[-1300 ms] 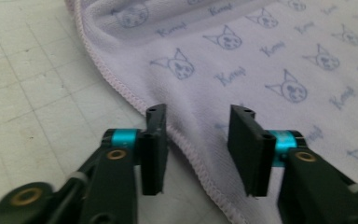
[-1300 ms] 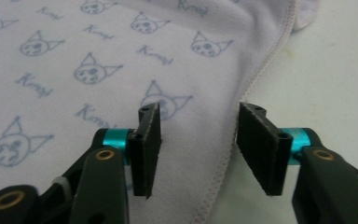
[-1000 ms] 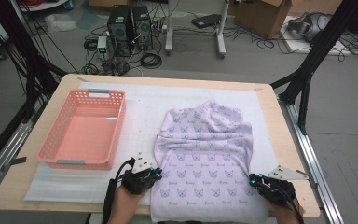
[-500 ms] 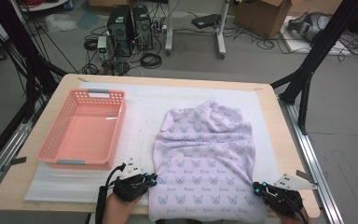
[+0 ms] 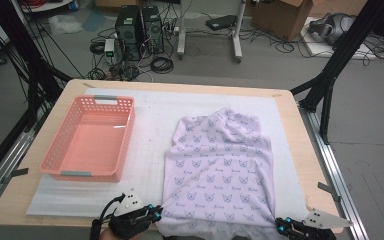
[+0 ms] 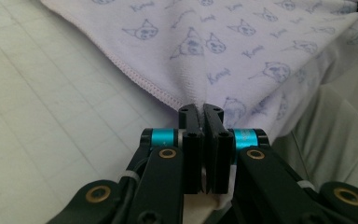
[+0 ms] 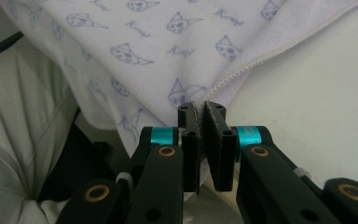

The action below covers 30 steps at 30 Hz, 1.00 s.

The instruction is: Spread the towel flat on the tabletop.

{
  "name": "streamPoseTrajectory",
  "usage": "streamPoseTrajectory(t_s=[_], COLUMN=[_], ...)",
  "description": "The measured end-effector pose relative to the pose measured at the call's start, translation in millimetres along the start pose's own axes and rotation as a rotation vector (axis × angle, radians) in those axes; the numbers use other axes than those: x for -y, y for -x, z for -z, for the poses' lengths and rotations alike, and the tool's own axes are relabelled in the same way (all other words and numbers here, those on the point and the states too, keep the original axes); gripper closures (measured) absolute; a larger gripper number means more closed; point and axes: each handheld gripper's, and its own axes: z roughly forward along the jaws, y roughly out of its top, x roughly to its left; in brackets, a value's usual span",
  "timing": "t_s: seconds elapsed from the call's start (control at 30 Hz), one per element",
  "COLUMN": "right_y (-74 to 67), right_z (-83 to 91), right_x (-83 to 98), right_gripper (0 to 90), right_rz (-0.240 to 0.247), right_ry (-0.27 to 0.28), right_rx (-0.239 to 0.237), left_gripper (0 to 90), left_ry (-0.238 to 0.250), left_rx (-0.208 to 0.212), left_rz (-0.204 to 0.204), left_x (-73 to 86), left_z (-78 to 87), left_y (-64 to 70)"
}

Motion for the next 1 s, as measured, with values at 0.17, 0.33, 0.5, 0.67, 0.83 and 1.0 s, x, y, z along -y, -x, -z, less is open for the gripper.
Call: streamPoseTrajectory(t_s=[0.17, 0.33, 0.5, 0.67, 0.83, 1.0], right_y=[3.2, 13.6, 31.3, 43.1, 40.7, 35.2], right_z=[-1.9, -15.2, -35.7, -50.6, -52.1, -43.3], right_x=[-7.1, -22.6, -36.0, -40.6, -39.4, -32.6], right_gripper=[64.9, 60.5, 57.6, 60.9, 84.5, 85.5], right_rz=[-0.029, -0.034, -0.033, -0.031, -0.029, -0.033], right_ry=[0.068, 0.095, 0.045, -0.011, 0.0, -0.005], right_rx=[0.055, 0.155, 0.215, 0.227, 0.169, 0.129], left_gripper=[53.6, 46.3, 44.9, 43.5, 78.6, 88.0], left_ry=[0.053, 0.073, 0.016, -0.006, -0.022, -0.024], left_rx=[-0.067, -0.107, -0.158, -0.157, -0.171, -0.162], left_rz=[0.029, 0.059, 0.078, 0.076, -0.012, -0.021], left_x=[-4.2, -17.8, -33.7, -45.6, -45.7, -39.5], left_z=[-3.7, -17.6, -43.8, -58.2, -62.1, -54.2], left_y=[-6.6, -23.0, -44.9, -52.5, -46.4, -38.5])
